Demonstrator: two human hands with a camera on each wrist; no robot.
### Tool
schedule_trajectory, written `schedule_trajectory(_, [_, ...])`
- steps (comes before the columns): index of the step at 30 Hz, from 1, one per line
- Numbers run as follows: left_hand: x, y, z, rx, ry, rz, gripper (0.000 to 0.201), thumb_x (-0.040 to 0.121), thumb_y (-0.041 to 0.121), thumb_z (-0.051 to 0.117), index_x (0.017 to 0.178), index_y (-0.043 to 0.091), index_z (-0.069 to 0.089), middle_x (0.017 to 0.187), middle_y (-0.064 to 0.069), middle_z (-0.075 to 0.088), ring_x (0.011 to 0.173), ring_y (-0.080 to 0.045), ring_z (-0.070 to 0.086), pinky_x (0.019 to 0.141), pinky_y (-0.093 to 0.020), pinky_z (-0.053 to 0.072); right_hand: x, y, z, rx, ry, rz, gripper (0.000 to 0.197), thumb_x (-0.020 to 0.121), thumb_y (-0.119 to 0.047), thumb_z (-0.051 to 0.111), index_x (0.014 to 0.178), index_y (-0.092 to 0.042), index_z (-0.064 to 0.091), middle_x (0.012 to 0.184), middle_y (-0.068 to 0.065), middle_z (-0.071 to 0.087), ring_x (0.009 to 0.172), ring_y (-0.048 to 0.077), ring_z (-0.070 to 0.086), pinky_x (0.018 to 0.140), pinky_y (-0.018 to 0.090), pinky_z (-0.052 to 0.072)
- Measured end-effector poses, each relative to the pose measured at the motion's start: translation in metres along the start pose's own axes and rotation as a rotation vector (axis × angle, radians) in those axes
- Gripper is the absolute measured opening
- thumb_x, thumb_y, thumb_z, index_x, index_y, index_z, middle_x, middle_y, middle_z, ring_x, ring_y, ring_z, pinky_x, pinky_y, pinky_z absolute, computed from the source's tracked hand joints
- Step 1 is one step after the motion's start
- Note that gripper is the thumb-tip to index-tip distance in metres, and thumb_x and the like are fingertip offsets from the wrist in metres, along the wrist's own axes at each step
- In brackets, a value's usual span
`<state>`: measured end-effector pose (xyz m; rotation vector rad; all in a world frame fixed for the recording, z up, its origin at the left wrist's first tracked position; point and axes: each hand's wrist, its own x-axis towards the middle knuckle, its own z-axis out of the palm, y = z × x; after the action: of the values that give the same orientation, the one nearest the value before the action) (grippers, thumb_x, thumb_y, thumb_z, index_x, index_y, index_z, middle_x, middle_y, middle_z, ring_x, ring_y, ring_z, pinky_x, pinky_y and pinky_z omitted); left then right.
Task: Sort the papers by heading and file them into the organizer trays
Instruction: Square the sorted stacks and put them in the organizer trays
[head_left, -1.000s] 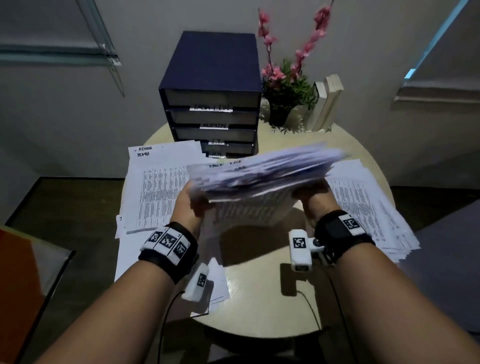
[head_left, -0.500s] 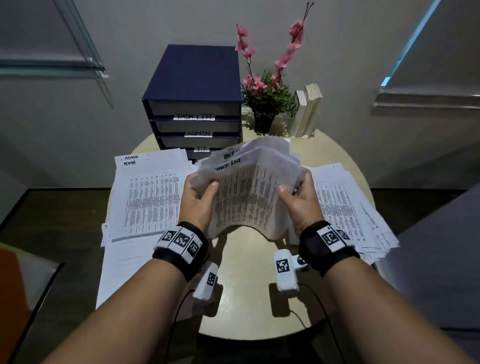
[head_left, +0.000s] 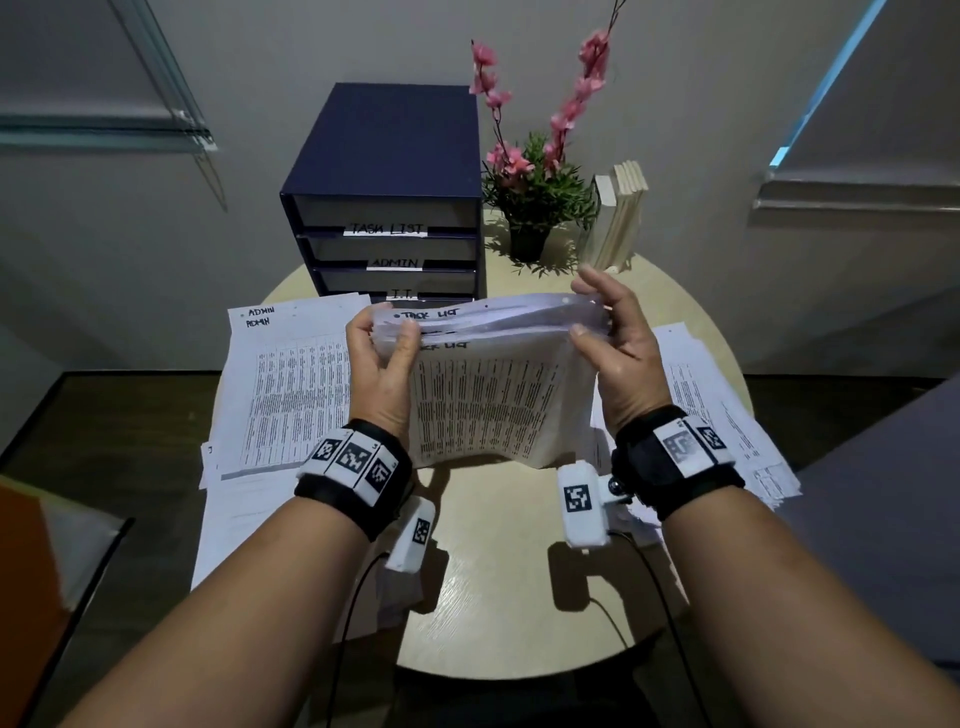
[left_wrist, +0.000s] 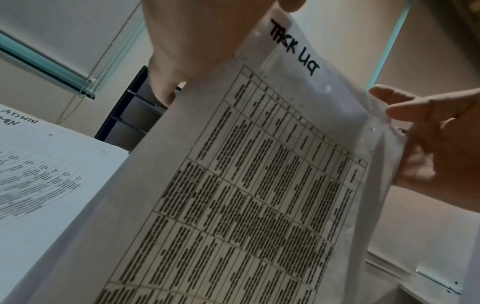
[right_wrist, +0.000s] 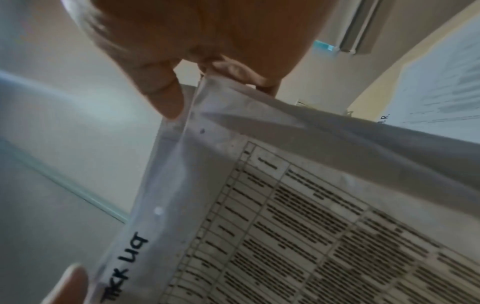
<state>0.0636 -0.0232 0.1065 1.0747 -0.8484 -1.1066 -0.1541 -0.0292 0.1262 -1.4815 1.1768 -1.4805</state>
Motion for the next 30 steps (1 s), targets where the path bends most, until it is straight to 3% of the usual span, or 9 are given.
schedule_trajectory(4, [0.005,-0.001,-0.001,0.124,0.002,0.014,0.04,0.076,0.066,0.068,0.105,0.046,0.05,0.11,-0.009,0.065,0.096,-0.023,0.067,0.076,-0.039,0.058,-0.005,0.012,0.001,-0.084,0.02,0.018,0.032,0.087,-0.013,0.057,0.115,-0.029,0.061,0.123,0.006,0.055,0.115,0.014,0.053,0.096,0.021,0.042])
schedule_trajectory(9, [0.006,-0.003,0.004,0.127,0.071,0.014,0.017,0.1,0.041,0.049,0.101,0.024,0.048,0.081,0.011,0.061,0.064,0.006,0.062,0.056,-0.018,0.052,-0.005,0.012,0.004,-0.031,0.009,0.004,0.037,0.088,-0.018,0.053,0.12,-0.037,0.056,0.129,0.005,0.051,0.121,0.014,0.048,0.105,0.028,0.04])
schedule_trajectory(13, [0.007,-0.005,0.005,0.31,0.062,0.044,0.041,0.086,0.061,0.047,0.107,0.025,0.045,0.087,0.013,0.058,0.074,0.013,0.056,0.073,-0.027,0.047,-0.007,0.01,0.009,-0.149,-0.064,-0.025,0.047,0.087,0.007,0.054,0.121,-0.025,0.058,0.121,0.004,0.048,0.109,0.0,0.05,0.088,0.018,0.049])
schedule_trajectory(15, [0.009,-0.012,-0.001,0.331,0.029,-0.001,0.04,0.088,0.042,0.066,0.118,0.027,0.044,0.107,0.007,0.063,0.096,0.002,0.061,0.079,-0.025,0.052,-0.007,0.014,0.011,-0.109,0.072,-0.004,0.049,0.088,0.011,0.05,0.117,-0.028,0.058,0.119,0.006,0.054,0.107,0.002,0.054,0.09,0.019,0.048])
schedule_trajectory(18, [0.006,-0.027,-0.014,0.407,0.023,-0.059,0.042,0.09,0.007,0.067,0.123,0.022,0.045,0.108,0.011,0.061,0.093,0.009,0.058,0.075,-0.017,0.052,-0.009,0.022,0.011,0.046,0.152,0.221,0.066,0.086,0.011,0.053,0.126,-0.041,0.046,0.12,0.004,0.055,0.106,0.012,0.057,0.09,0.024,0.049])
schedule_trajectory(23, [-0.001,-0.041,-0.011,0.42,0.051,-0.121,0.047,0.095,-0.005,0.05,0.114,0.039,0.05,0.101,0.021,0.062,0.095,0.01,0.056,0.09,-0.03,0.046,-0.018,0.032,0.016,0.17,0.151,0.394,0.064,0.086,0.016,0.045,0.127,-0.034,0.041,0.11,-0.002,0.064,0.096,0.006,0.065,0.079,0.028,0.056])
schedule_trajectory(25, [-0.003,-0.039,-0.004,0.359,0.078,-0.129,0.063,0.089,-0.014,0.042,0.107,0.045,0.052,0.104,0.017,0.066,0.102,0.002,0.06,0.092,-0.037,0.05,-0.017,0.033,0.018,0.101,0.207,0.359,0.051,0.09,0.005,0.05,0.119,-0.036,0.048,0.107,0.002,0.066,0.096,0.017,0.067,0.085,0.046,0.058])
schedule_trajectory(28, [-0.007,-0.041,0.001,0.33,0.078,-0.07,0.049,0.092,-0.001,0.046,0.106,0.046,0.048,0.11,0.01,0.066,0.106,-0.007,0.063,0.099,-0.048,0.051,-0.023,0.034,0.022,0.019,0.235,0.308,0.04,0.091,-0.004,0.052,0.109,-0.04,0.051,0.105,0.009,0.064,0.092,0.025,0.064,0.083,0.06,0.055])
schedule_trajectory(30, [-0.013,-0.042,0.002,0.311,0.065,-0.078,0.037,0.092,0.015,0.051,0.105,0.05,0.047,0.112,0.008,0.065,0.106,-0.013,0.064,0.096,-0.053,0.052,-0.032,0.039,0.025,0.0,0.213,0.277,0.044,0.092,0.0,0.049,0.111,-0.04,0.05,0.103,0.005,0.063,0.088,0.015,0.062,0.08,0.054,0.056])
